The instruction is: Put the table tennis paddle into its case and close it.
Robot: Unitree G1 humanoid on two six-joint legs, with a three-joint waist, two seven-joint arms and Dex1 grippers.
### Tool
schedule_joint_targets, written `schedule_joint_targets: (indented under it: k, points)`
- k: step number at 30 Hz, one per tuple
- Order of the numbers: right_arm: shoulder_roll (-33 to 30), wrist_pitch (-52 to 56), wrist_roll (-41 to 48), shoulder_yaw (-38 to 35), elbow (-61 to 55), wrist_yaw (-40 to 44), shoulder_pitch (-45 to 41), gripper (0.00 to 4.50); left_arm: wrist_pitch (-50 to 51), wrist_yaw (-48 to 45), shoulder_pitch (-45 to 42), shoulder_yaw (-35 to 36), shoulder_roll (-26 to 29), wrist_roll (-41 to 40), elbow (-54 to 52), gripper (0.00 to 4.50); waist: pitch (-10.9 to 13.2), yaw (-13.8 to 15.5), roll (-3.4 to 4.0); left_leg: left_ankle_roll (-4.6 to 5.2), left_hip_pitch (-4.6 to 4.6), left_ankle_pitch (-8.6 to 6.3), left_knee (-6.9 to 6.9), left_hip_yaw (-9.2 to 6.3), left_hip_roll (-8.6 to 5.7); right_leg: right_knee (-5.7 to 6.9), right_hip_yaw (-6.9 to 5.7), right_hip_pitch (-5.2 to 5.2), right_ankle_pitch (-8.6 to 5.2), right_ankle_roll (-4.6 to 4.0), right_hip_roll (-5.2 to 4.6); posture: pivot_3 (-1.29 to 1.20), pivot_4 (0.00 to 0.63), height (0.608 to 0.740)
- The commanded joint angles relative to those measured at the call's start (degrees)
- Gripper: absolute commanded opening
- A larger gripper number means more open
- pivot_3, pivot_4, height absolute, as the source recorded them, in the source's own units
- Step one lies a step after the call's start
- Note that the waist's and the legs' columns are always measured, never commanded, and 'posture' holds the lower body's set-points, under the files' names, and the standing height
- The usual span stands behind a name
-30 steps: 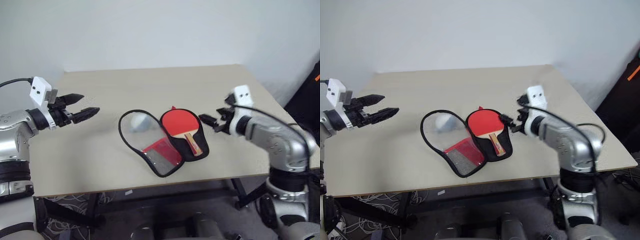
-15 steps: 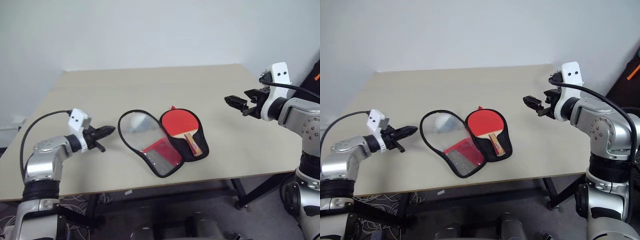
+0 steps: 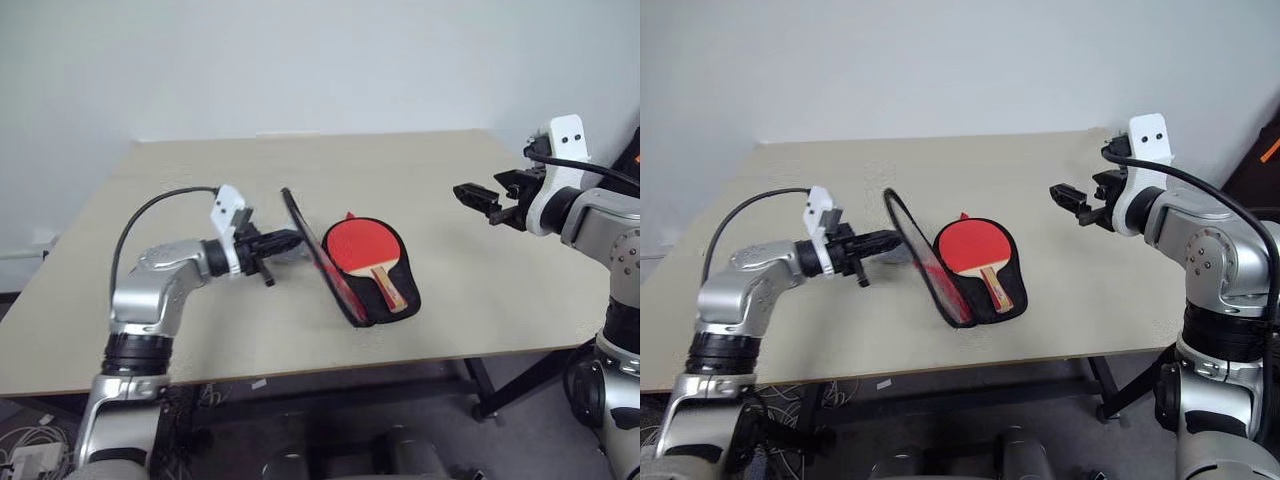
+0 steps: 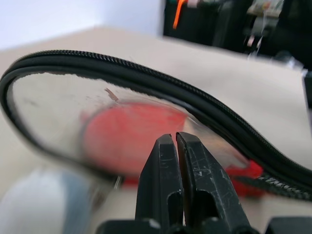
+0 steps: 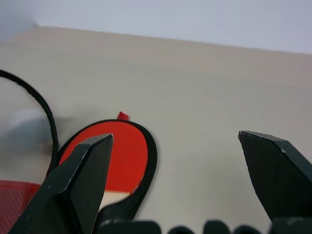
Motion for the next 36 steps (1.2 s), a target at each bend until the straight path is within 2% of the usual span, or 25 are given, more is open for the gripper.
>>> schedule_joint_targets:
  k: [1,4,6,10,13,16,25,36]
  points:
    - [0.60,-1.38,0.55,-1.33,-0.34,-0.88,-1.94,4.50,-1.16,5.01,-3.53,-2.67,-4.49,2.72,3.49,0.03,0.00,0.29,0.01,0.02,0.03,0.01,0.00,0.00,-0.01,0.00,0.00,0.03,0.00,0.00,0.00,0.00,0.000,0.740]
    - [0.39,-1.76,0.51,-1.18,-0.24,-0.78,-2.10,4.50,-0.65,9.23,-4.74,-4.57,-9.38,4.25,5.26,0.03,0.00,0.29,0.03,0.04,0.03,0.03,0.00,0.00,-0.01,0.00,0.01,0.02,0.01,0.00,0.01,0.00,0.000,0.740]
    - [-0.18,-1.98,0.58,-1.07,-0.22,-0.35,-2.07,4.50,0.84,10.79,-4.46,-4.89,-10.46,4.60,4.92,0.03,0.00,0.25,0.03,0.05,0.02,0.04,0.00,-0.01,-0.01,0.00,0.01,0.02,0.01,0.00,0.01,0.00,0.000,0.740]
    - [-2.03,-3.62,-0.21,-0.09,0.52,0.87,-1.78,4.50,1.00,12.71,-1.97,-6.52,-10.26,6.41,2.65,0.03,0.01,0.25,0.07,0.03,0.02,0.05,-0.01,-0.04,0.02,0.00,0.02,0.00,0.01,0.00,0.04,0.00,0.000,0.740]
    - [-3.11,-5.31,-0.88,-0.08,2.70,0.98,-2.19,4.50,4.36,11.63,1.51,-6.91,-9.35,4.79,-0.79,0.03,0.00,0.27,0.07,0.02,0.06,0.05,-0.01,-0.07,0.01,0.00,0.04,0.02,0.01,0.00,0.02,0.00,0.000,0.740]
    - [-3.63,-6.16,-0.73,0.29,3.13,1.29,-1.71,4.50,10.41,11.47,3.65,-5.72,-9.71,0.57,-5.23,0.61,0.01,0.30,0.07,0.03,0.05,0.05,-0.01,-0.15,0.01,0.00,0.04,0.02,0.01,0.00,0.00,0.00,0.000,0.740]
    - [-2.79,-7.41,-1.00,0.41,4.07,0.43,-1.57,4.50,20.52,13.11,5.38,-6.74,-10.17,-3.37,-9.17,3.73,0.01,0.36,0.09,0.06,0.06,0.07,0.00,-0.40,-0.02,0.00,-0.01,0.08,0.01,0.00,-0.01,0.00,0.000,0.740]
    - [-1.38,-6.01,0.53,-0.49,1.83,-1.38,-0.34,4.50,29.01,17.23,6.39,-4.78,-12.33,-7.32,-9.08,3.73,0.01,0.37,0.09,0.06,0.06,0.08,0.00,-0.43,-0.02,0.00,-0.01,0.08,0.01,0.00,-0.01,0.00,0.000,0.740]
